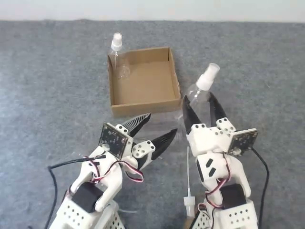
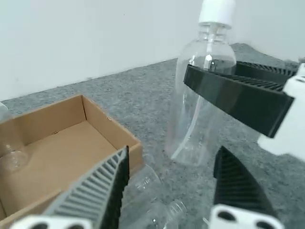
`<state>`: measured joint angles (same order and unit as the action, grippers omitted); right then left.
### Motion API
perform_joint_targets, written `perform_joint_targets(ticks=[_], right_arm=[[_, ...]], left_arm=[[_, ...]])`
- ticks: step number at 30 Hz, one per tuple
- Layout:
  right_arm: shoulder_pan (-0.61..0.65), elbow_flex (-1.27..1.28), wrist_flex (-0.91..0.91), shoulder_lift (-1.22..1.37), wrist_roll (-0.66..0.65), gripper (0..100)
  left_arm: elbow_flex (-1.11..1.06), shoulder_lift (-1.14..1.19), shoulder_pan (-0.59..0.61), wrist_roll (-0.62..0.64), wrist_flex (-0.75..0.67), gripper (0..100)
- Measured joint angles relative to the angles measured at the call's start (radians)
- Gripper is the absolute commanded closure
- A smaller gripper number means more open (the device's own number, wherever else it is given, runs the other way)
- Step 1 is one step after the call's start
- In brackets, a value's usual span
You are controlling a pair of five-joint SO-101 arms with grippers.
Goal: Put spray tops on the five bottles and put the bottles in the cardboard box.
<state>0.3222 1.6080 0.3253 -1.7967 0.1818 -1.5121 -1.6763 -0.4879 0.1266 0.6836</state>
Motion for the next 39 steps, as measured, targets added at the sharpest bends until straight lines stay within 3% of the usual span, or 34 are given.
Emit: perform_joint_targets(ticks=[13, 18, 39], right_arm=[[0.157, -0.048, 0.000, 0.000, 0.000, 99.2], [0.216, -0.112, 0.109, 0.000, 0.000, 99.2], [0.222, -0.160, 0.221, 0.000, 0.002, 99.2]], left_arm=[[-0.005, 0.000, 0.000, 0.000, -0.018, 73], [-0.023, 0.000, 0.017, 0.000, -0.046, 73], [-0.060, 0.002, 0.092, -0.034, -0.129, 73]])
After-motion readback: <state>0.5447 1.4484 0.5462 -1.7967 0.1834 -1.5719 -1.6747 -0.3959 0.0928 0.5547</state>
